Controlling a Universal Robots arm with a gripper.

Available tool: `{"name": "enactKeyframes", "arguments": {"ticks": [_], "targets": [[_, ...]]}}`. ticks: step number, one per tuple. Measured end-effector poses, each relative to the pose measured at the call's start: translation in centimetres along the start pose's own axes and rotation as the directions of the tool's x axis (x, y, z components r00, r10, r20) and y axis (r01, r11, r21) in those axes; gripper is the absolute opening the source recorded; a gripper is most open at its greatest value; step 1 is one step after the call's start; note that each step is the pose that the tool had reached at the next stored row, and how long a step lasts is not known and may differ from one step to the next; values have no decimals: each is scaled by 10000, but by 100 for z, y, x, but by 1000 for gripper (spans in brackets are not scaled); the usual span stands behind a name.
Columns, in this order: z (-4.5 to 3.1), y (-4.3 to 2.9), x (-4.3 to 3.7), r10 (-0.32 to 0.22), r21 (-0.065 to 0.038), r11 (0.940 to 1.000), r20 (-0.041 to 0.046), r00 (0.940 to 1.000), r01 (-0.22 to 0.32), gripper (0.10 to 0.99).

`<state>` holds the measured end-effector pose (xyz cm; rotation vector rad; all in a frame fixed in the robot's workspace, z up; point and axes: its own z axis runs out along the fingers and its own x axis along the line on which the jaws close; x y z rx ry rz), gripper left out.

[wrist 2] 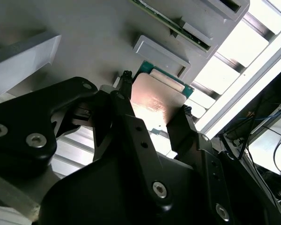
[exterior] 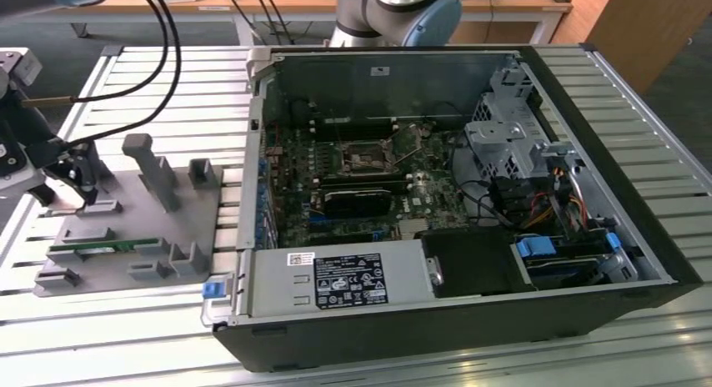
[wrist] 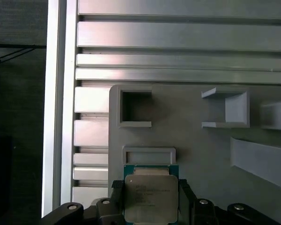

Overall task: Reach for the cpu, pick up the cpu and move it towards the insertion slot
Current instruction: 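Pick up the cpu and move it towards the insertion slot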

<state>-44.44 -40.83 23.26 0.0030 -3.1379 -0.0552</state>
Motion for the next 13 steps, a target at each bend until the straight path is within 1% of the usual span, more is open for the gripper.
{"name": "enactKeyframes", "arguments": {"ticks": [13], "targets": [[-87,3,0,0,0,10000,0,10000,0,545]]}}
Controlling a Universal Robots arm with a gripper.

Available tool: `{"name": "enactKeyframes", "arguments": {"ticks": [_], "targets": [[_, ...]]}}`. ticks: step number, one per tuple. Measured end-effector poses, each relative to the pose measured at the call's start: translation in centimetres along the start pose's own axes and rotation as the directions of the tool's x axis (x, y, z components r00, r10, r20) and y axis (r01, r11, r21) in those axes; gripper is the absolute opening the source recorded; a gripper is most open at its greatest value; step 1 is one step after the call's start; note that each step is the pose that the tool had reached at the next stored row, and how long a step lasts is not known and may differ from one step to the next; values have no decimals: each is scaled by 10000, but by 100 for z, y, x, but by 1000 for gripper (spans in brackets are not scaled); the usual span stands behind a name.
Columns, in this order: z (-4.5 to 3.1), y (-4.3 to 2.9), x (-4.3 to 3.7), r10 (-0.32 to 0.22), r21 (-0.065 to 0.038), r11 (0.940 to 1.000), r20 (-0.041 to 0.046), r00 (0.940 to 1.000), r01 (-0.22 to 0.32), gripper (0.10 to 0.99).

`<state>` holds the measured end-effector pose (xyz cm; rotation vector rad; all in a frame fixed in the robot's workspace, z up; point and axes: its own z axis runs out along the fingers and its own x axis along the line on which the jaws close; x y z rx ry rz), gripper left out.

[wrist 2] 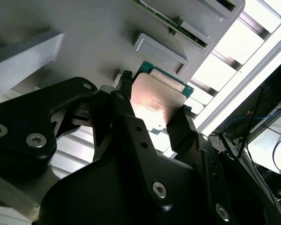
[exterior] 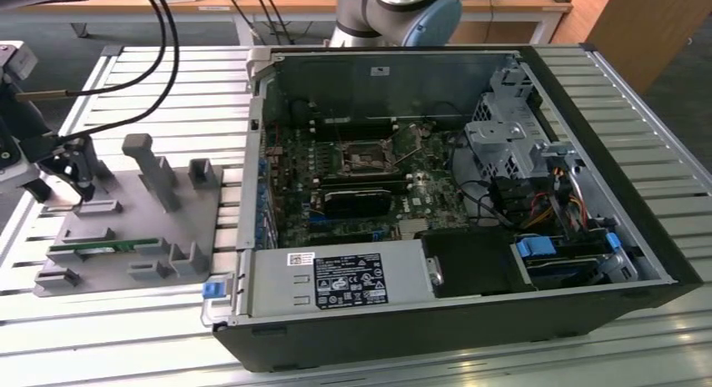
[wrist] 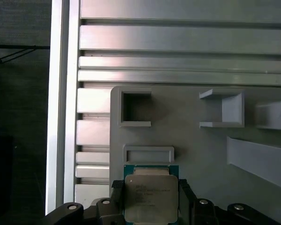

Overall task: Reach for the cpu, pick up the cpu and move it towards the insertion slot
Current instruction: 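Pick up the cpu and move it towards the insertion slot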

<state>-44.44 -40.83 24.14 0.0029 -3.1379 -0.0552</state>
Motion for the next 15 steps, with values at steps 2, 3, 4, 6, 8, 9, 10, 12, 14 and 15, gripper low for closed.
{"name": "enactKeyframes", "arguments": {"ticks": [2,3,4,6,8,9,10,12,14,15], "targets": [[-18,0,0,0,0,10000,0,10000,0,545],[-28,1,0,-1,0,10000,0,10000,1,545],[-40,1,0,-1,-1,10000,2,10000,1,545],[-71,2,0,0,0,10000,0,10000,0,545],[-105,4,0,0,0,10000,0,10000,0,545],[-119,4,0,0,0,10000,0,10000,0,545],[-134,5,0,0,0,10000,1,10000,0,545],[-162,6,0,-1,-1,10000,1,10000,1,545],[-190,7,0,0,0,10000,1,10000,0,545],[-205,7,0,0,0,10000,1,10000,0,545]]}}
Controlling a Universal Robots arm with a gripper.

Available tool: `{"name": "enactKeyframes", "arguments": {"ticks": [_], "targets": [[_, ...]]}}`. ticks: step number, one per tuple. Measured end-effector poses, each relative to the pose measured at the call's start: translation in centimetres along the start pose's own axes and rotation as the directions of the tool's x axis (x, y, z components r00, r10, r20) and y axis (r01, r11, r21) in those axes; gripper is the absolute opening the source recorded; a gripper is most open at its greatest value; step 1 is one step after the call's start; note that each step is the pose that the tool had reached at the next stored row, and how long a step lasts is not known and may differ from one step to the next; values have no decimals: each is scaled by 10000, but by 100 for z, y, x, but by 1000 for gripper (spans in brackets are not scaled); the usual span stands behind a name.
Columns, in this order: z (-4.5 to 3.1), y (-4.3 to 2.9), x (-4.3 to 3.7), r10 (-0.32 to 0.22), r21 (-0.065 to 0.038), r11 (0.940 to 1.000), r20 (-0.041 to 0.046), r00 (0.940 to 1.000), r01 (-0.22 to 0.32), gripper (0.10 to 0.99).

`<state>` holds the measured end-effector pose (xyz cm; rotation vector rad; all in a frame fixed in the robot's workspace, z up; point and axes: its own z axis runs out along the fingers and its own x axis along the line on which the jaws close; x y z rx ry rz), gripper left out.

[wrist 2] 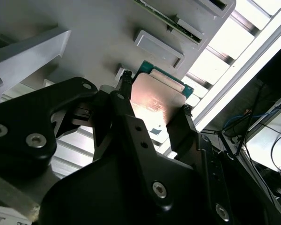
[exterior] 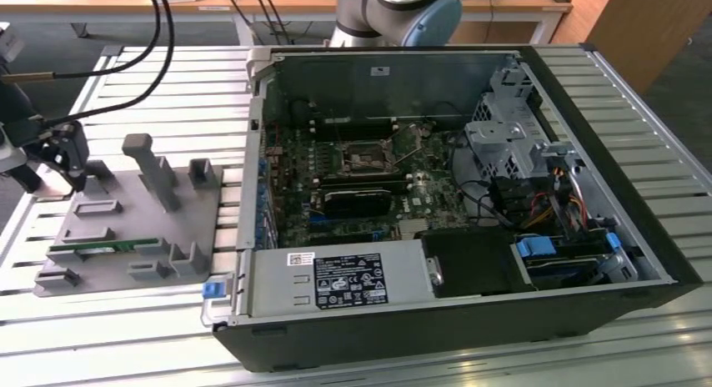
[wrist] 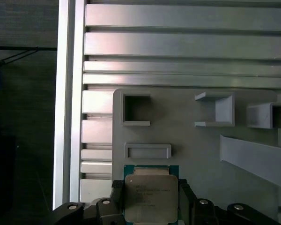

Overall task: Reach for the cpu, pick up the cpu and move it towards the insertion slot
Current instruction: 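Pick up the cpu and move it towards the insertion slot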

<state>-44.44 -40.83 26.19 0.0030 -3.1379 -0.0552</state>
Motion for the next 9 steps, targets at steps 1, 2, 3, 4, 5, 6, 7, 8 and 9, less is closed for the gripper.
{"name": "enactKeyframes", "arguments": {"ticks": [1,2,3,4,5,6,7,8,9], "targets": [[-26,1,0,0,0,10000,-1,10000,0,545],[-41,1,0,0,0,10000,0,10000,0,545],[-56,2,0,0,0,10000,-1,10000,0,545],[-71,2,0,0,0,10000,-1,10000,0,545],[-85,3,0,0,0,10000,0,10000,0,545],[-97,3,0,0,0,10000,0,10000,0,545],[-109,4,0,0,0,10000,-1,10000,0,545],[-119,4,0,0,0,10000,0,10000,0,545],[-128,4,1,0,0,10000,0,10000,0,545]]}}
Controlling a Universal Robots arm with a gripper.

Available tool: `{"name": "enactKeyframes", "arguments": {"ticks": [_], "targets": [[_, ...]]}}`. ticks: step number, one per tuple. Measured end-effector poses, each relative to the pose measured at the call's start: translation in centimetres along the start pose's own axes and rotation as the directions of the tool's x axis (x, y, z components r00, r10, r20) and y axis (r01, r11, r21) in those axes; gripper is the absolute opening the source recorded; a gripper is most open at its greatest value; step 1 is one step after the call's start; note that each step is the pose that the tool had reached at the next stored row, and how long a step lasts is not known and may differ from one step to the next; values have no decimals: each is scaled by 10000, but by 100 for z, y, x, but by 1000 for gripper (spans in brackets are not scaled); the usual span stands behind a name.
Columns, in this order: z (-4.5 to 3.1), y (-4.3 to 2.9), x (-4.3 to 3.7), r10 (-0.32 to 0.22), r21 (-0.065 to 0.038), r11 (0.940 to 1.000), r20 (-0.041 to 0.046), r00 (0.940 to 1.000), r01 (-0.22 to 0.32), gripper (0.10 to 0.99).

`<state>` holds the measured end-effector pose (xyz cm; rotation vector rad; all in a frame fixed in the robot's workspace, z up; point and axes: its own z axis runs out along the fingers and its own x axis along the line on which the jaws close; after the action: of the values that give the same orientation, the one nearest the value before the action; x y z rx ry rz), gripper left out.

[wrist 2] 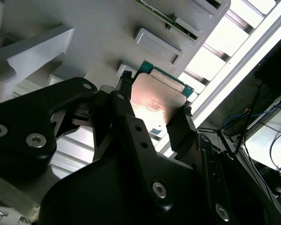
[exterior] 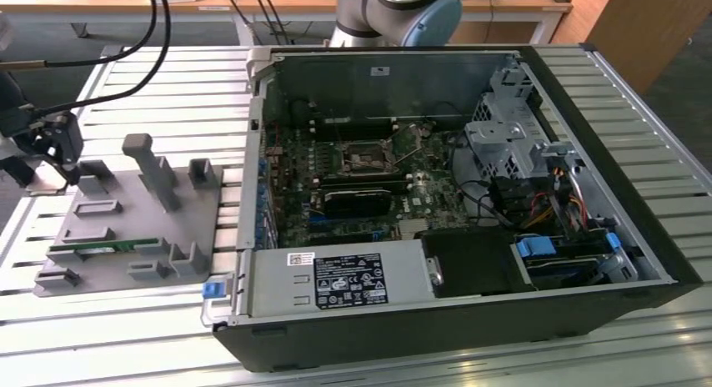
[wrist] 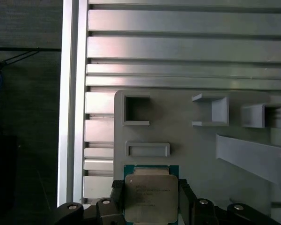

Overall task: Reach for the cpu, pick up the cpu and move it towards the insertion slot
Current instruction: 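Pick up the cpu and move it towards the insertion slot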

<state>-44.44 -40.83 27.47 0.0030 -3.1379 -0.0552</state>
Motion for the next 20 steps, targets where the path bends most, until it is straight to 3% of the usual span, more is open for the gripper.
{"name": "enactKeyframes", "arguments": {"ticks": [20], "targets": [[-254,10,1,-1,0,10000,0,10000,1,545]]}}
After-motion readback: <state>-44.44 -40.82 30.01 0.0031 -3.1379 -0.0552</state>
